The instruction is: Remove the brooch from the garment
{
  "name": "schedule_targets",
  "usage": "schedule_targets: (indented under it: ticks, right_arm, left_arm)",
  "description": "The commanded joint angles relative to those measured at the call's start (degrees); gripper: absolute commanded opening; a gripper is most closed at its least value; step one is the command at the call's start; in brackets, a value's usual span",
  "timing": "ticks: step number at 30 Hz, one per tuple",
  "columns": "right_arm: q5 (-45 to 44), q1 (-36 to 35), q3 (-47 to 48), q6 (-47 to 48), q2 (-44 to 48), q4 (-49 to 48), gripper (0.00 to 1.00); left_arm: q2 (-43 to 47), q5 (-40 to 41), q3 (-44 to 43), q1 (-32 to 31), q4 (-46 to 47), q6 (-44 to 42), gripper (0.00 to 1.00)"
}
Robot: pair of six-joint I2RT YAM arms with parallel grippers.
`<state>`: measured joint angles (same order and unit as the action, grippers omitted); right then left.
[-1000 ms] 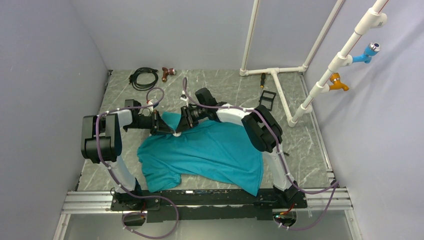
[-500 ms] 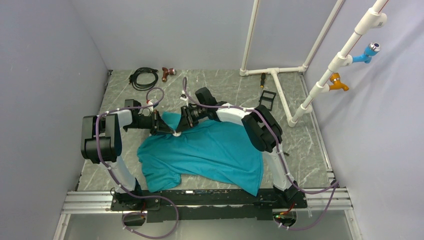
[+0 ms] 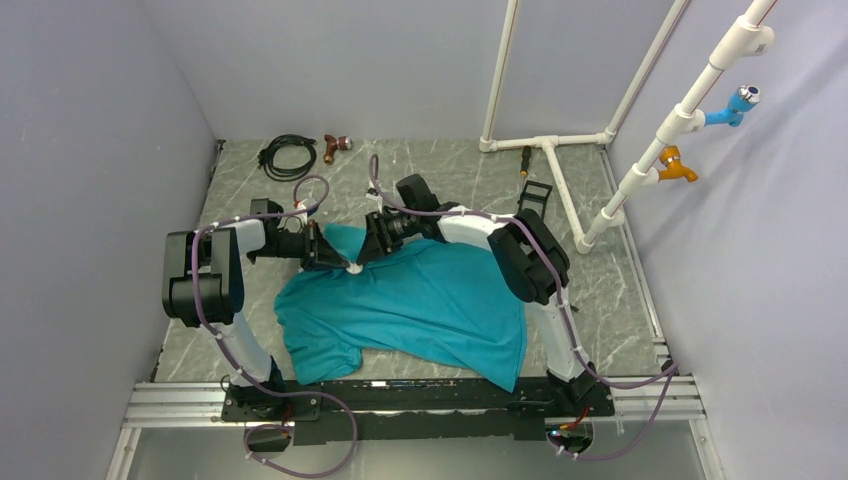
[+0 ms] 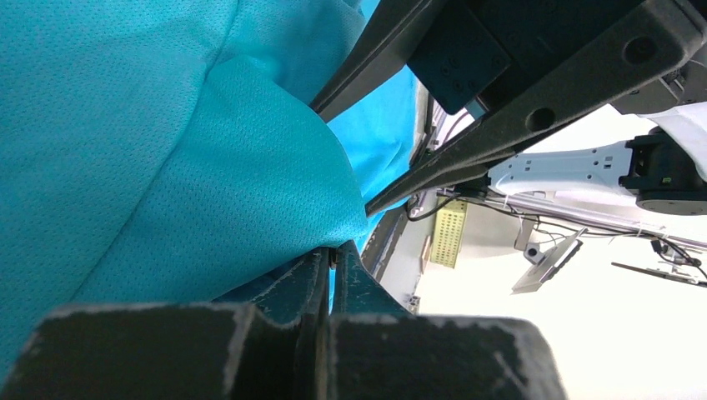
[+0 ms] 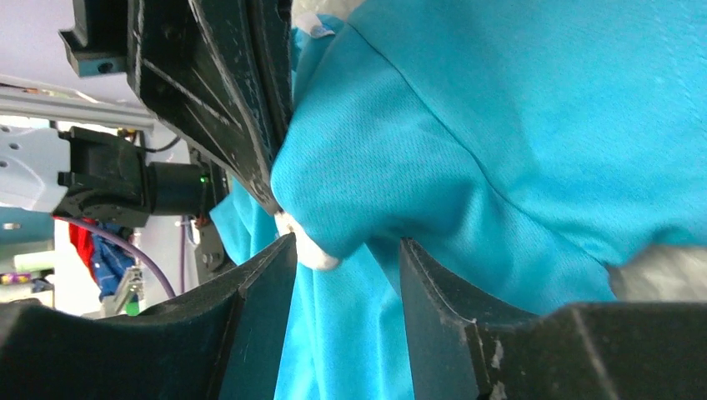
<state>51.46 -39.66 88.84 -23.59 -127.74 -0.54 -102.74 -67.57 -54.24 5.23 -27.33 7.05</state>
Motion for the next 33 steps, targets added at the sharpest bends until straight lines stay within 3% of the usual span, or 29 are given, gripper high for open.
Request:
schedule_targets:
  ticks: [1,7,13,16,27,33]
  right_arm:
    - [-1.4,1.5,-3.2,7.2,7.1,-1.5,0.52]
    - [-8.2,0.5,-14.2,20.4,16.0,-9.2,0.49]
    - [-20.6,-6.9,-23.5,39.1,23.2,-17.2,0.36]
    - [-27.5,-10.6,-27.7,45.3,24.6,-22.4,0.34]
    - [-38.0,-15.4,-33.7,55.5,24.3,-33.9,0.30]
    - [-37.8,-15.4,-34.3,56.5,24.6,-35.0,0.30]
  left_arm:
    - [0.5,-3.3,-1.2,0.5,-0.6,1.4,0.00]
    - [-0.5,-6.1,-1.6,1.2,-1.4,3.1,0.00]
    - [-1.0,-7.8,-1.4,1.3,-0.4,6.5,0.00]
    - [-1.8,-8.8,-1.7,1.3,-0.9,7.7,0.00]
    - [-2.8,-9.8,-2.6,1.3,-2.7,7.1,0.00]
    - [-2.8,-9.6,-2.3,1.2,-2.3,7.6,0.00]
